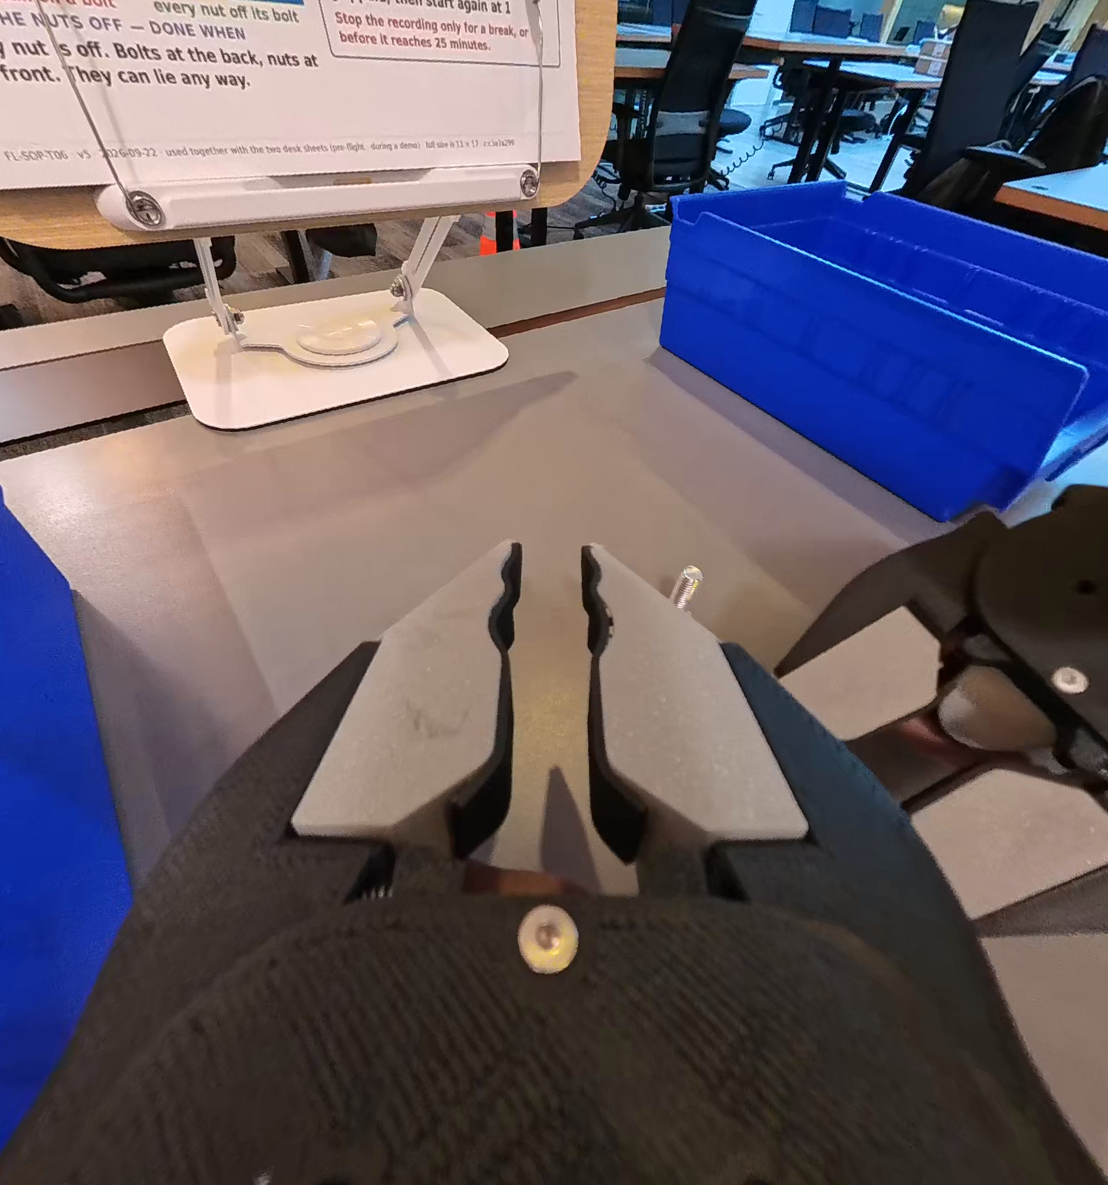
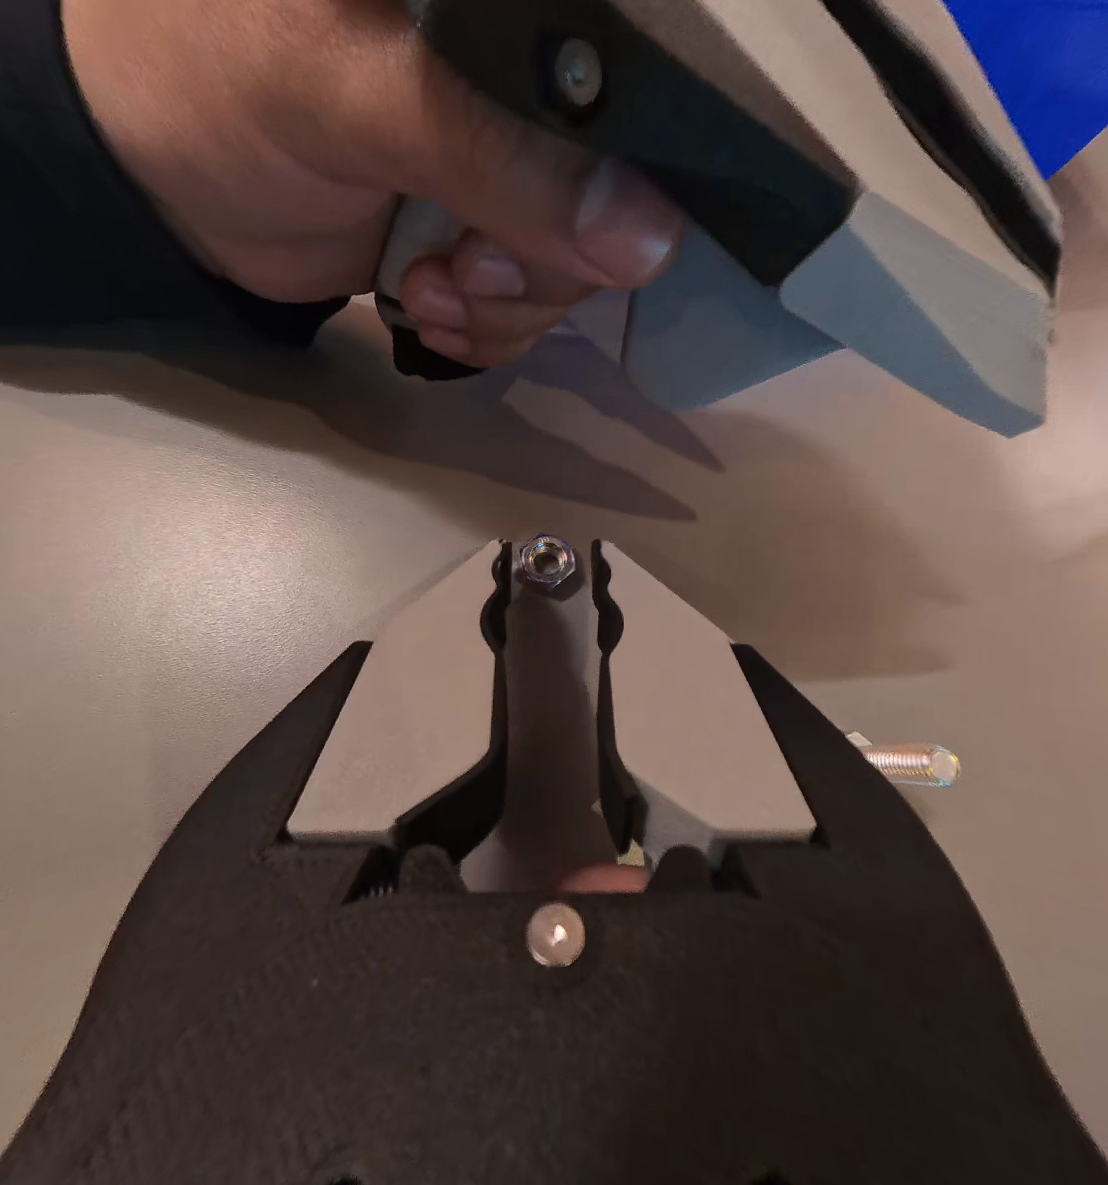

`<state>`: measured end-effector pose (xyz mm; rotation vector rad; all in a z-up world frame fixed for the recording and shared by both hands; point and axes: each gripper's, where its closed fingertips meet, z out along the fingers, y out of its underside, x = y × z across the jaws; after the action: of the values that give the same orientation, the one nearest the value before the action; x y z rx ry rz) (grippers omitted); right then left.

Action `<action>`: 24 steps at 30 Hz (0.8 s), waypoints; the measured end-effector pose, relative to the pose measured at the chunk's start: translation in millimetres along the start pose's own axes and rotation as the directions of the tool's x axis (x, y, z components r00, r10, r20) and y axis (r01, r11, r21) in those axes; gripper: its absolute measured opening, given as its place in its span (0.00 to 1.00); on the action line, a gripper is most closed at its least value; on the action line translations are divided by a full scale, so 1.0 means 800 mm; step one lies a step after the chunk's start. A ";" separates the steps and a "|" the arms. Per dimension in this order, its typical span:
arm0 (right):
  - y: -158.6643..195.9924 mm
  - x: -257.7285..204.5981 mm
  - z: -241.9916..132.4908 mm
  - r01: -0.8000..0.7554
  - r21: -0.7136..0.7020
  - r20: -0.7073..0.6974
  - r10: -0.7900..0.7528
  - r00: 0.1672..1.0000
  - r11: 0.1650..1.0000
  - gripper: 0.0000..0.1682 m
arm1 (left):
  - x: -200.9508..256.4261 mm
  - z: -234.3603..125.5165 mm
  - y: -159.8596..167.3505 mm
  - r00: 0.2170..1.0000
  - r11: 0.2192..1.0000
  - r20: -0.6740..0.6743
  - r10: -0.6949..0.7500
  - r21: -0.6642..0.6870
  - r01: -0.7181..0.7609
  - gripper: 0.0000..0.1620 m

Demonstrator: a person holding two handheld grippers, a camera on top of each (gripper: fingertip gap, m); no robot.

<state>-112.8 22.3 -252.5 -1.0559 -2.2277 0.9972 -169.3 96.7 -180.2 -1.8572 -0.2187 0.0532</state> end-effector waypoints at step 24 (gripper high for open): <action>0.042 0.158 -0.122 -0.333 0.093 -0.397 0.341 0.852 0.939 0.08 | 0.037 0.022 0.042 0.990 0.986 -0.114 0.080 -0.134 -0.095 0.13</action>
<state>-106.8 177.9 -204.5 -1.5275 -1.7234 0.8343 -138.5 109.4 -214.8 -2.0023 -0.0663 -0.0025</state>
